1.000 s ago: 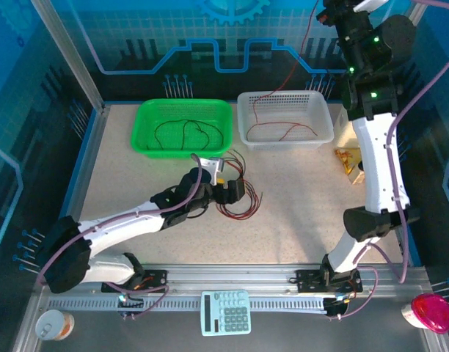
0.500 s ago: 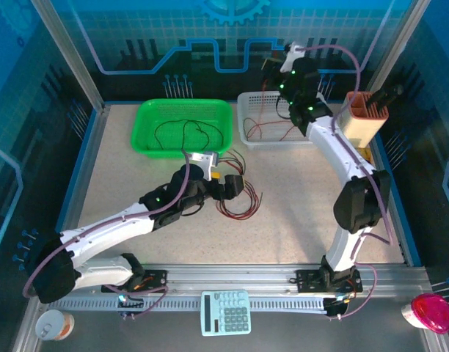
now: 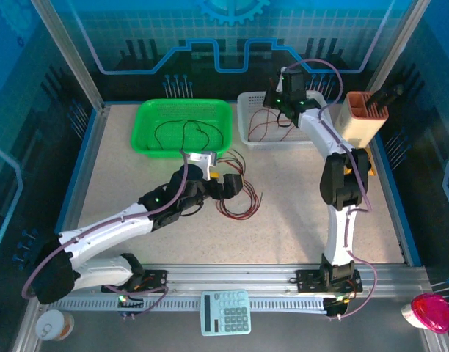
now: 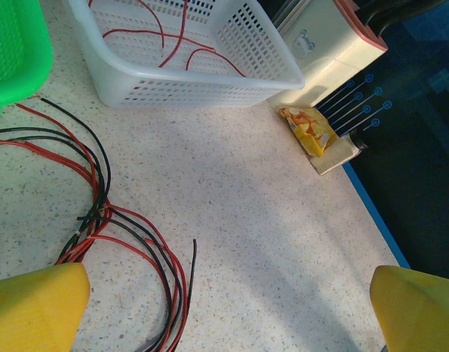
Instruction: Untangle the cables
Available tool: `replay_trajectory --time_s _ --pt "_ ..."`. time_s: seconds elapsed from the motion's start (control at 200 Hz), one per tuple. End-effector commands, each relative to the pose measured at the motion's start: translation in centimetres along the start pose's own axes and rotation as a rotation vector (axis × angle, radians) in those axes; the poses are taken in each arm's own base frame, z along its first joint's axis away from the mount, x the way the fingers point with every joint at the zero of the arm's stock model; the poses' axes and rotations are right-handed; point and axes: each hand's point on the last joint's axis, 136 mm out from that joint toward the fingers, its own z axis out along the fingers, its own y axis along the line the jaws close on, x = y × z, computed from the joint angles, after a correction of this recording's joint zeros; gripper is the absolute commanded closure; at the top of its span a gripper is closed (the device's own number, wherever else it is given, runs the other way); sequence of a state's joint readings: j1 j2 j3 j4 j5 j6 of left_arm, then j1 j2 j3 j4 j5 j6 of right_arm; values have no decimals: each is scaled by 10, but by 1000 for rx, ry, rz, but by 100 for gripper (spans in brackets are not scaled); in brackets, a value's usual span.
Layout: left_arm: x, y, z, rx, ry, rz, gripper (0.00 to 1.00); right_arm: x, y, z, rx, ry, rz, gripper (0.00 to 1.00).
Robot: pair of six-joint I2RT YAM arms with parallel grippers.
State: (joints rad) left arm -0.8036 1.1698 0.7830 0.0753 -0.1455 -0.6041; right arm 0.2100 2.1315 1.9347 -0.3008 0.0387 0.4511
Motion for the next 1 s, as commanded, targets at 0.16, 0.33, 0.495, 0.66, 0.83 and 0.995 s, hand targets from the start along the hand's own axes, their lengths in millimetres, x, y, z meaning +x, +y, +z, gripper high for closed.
replay_trajectory --time_s 0.16,0.33,0.495,0.66,0.83,0.995 --pt "-18 -10 -11 8 -44 -10 1 49 -100 26 237 249 146 94" --pt "-20 -11 -11 4 -41 -7 1 46 -105 21 215 243 173 46" --pt "-22 -12 -11 6 -43 -15 1 25 -100 5 184 182 190 21" --pt "-23 -13 -12 3 -44 -15 1 -3 -87 -20 141 97 197 13" --pt "-24 -12 -11 -8 -47 -6 1 -28 -61 -57 45 4 200 12" --pt "-20 -4 -6 -43 -38 5 1 -23 -17 -100 -75 -39 163 14"
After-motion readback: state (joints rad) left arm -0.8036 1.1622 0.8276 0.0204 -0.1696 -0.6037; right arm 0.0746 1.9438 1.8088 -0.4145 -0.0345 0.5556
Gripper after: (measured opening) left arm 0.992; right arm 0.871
